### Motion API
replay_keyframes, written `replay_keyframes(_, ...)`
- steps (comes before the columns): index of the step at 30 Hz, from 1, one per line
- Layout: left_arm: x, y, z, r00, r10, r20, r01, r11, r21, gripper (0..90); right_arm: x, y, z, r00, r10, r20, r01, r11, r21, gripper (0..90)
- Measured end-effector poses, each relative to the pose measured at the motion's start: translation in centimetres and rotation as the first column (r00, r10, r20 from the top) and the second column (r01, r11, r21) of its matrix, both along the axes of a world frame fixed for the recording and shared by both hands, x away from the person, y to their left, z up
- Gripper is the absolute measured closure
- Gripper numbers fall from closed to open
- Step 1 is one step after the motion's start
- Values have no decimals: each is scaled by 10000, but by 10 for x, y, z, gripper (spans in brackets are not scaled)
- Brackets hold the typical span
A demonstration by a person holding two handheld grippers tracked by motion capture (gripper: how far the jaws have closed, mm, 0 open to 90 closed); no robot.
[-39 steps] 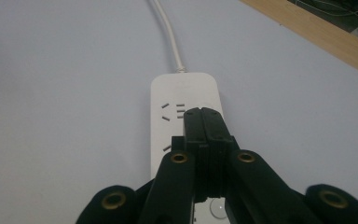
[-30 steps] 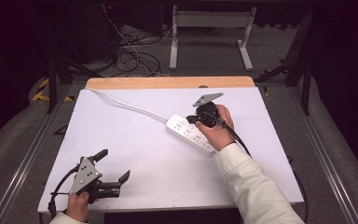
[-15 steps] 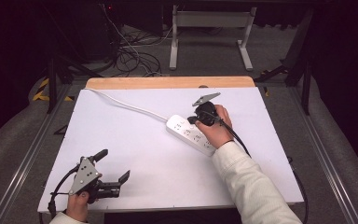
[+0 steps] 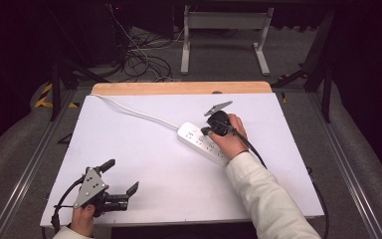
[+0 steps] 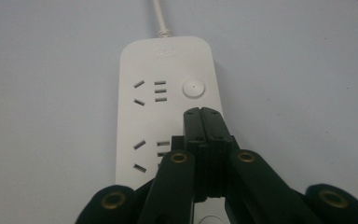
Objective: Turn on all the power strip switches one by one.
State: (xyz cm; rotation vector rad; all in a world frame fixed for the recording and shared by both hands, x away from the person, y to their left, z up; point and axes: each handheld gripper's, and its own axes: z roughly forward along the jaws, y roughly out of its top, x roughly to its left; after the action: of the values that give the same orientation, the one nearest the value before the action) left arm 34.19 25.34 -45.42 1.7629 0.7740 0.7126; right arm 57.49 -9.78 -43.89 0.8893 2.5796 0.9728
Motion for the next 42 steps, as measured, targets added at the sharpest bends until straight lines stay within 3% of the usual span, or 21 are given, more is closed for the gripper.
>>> replay_keyframes(12,0,0,0,10000,-1,11,1,10000,12,21,1,2,-5,10000,-9,-66,7,9996,-272,900)
replay_keyframes(42,0,0,0,10000,-5,27,5,10000,41,21,0,2,-10,9994,-274,-217,272,9996,-90,900)
